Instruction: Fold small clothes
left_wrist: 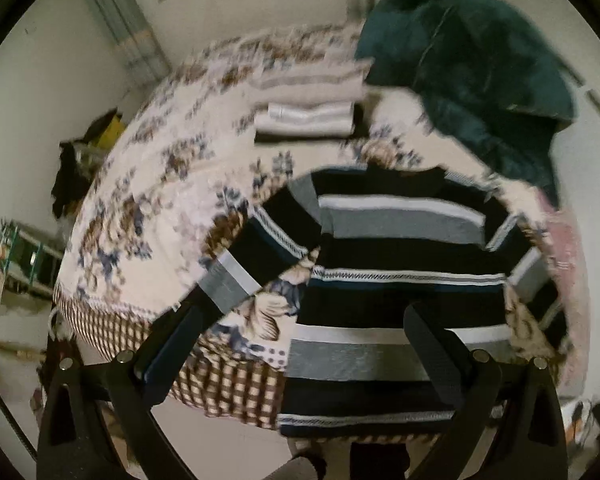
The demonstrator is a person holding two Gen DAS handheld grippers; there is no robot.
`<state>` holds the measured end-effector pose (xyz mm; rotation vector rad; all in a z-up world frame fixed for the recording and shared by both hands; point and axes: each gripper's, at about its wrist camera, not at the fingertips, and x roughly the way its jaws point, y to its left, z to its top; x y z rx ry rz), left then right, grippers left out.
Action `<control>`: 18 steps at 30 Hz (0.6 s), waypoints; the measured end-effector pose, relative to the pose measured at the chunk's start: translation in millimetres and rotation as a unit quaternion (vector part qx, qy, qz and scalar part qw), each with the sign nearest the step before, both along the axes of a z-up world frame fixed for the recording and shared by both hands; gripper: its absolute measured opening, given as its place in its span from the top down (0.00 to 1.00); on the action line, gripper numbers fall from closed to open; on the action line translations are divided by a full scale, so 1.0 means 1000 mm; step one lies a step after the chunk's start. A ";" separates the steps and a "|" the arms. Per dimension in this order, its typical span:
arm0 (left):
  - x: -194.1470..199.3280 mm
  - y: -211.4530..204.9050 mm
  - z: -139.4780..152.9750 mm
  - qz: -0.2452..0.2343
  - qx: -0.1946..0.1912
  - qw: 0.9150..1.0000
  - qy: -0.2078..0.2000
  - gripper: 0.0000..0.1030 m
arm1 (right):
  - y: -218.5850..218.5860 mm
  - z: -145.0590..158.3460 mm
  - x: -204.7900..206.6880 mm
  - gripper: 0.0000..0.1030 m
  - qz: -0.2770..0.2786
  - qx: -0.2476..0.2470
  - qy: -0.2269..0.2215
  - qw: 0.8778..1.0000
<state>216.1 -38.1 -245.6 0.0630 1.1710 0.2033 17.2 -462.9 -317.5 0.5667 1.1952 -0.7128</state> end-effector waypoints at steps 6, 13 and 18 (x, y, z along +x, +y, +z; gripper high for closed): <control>0.052 -0.041 -0.106 0.002 0.039 0.996 0.082 0.00 | -0.116 -0.147 0.018 0.04 -0.166 0.113 -0.014 0.980; 0.097 -0.060 -0.203 0.024 0.041 0.988 0.146 0.00 | -0.192 -0.256 0.030 0.12 -0.331 0.188 -0.101 0.919; 0.130 -0.055 -0.247 0.044 0.036 0.988 0.144 0.00 | -0.214 -0.299 0.057 0.33 -0.369 0.177 -0.114 0.905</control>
